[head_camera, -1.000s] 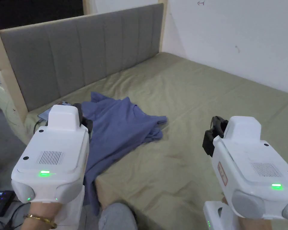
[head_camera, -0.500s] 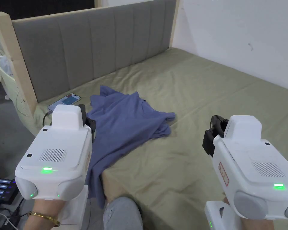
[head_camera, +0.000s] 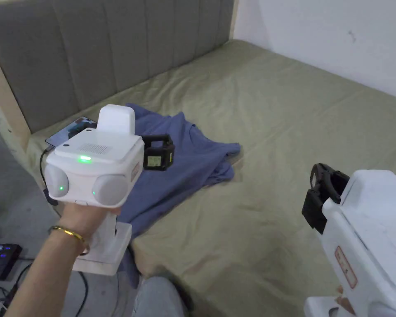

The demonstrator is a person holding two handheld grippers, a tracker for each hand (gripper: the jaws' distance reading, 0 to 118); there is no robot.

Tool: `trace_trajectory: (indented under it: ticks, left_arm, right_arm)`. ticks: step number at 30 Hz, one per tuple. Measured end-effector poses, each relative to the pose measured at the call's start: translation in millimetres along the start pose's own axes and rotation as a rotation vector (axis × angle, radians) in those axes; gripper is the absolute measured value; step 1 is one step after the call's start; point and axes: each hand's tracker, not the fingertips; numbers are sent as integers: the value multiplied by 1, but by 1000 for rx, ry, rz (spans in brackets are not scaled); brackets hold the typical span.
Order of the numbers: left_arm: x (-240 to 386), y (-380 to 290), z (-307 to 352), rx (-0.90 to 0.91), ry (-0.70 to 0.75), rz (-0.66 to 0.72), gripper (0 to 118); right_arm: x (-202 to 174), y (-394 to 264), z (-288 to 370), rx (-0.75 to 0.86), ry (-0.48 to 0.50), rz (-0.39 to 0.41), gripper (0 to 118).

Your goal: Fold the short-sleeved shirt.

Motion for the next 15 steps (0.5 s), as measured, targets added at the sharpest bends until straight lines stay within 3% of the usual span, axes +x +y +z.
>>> trace_trajectory:
  ticks: [9, 15]
  left_arm:
    - [29, 13, -201, -497, -193, -153, 118]
    - [54, -18, -286, -728, -143, -193, 118]
  right_arm:
    - [14, -9, -48, -77, -39, 5, 0]
    - [25, -30, -75, -139, -65, 15, 0]
